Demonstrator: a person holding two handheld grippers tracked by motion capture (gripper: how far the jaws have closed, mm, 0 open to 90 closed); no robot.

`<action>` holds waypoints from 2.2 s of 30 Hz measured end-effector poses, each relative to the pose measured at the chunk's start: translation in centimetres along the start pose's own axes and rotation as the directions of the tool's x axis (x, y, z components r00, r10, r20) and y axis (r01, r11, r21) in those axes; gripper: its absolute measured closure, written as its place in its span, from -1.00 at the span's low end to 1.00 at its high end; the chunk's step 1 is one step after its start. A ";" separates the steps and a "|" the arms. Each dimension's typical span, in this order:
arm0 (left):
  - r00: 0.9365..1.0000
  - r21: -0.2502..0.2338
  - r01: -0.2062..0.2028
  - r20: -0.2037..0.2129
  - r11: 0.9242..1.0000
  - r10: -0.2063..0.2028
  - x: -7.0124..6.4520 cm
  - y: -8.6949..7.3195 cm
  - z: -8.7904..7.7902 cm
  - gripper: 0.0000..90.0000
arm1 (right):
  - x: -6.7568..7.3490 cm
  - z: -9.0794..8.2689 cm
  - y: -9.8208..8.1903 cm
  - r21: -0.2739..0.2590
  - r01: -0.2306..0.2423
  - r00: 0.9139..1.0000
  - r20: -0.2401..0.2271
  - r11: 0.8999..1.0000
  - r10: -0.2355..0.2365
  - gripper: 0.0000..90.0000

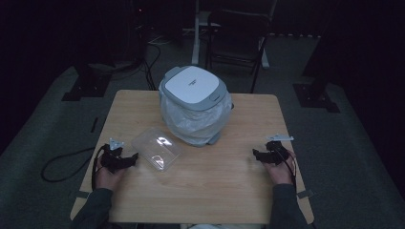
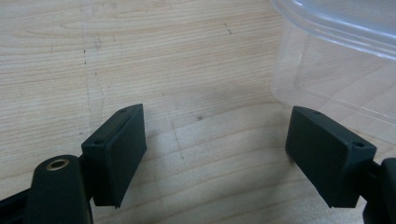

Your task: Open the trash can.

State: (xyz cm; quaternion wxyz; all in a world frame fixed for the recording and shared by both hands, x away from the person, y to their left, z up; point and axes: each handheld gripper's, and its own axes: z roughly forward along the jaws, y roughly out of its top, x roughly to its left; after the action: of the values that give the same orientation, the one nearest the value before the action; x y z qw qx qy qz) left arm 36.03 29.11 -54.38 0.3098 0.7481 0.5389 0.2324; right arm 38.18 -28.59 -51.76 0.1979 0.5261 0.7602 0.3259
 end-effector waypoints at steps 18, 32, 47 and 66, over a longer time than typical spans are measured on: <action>1.000 -0.001 0.000 0.002 1.000 0.000 -0.1 -0.1 0.0 -0.53 | 2.0 -2.2 4.6 -0.102 0.044 0.998 -0.040 0.994 -0.048 0.09; 1.000 -0.002 -0.001 0.001 1.000 0.001 -0.1 -0.1 0.0 -0.53 | 3.4 -4.0 7.8 -0.186 0.087 0.992 -0.070 0.979 -0.102 0.18; 1.000 -0.004 -0.001 -0.001 1.000 0.001 -0.1 -0.1 -0.1 -0.53 | 4.7 -5.3 10.7 -0.265 0.066 0.984 -0.143 0.962 -0.107 0.47; 1.000 -0.002 0.001 -0.002 1.000 -0.001 -0.2 -0.1 -0.1 -0.54 | 6.5 -6.2 13.4 -0.353 0.069 0.979 -0.155 0.933 -0.131 0.91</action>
State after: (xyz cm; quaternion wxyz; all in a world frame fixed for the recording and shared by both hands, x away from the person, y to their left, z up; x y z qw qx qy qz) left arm 35.89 28.98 -54.40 0.3098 0.7474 0.5393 0.2336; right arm 40.83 -21.19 -37.65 0.2357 0.4127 0.7313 0.4892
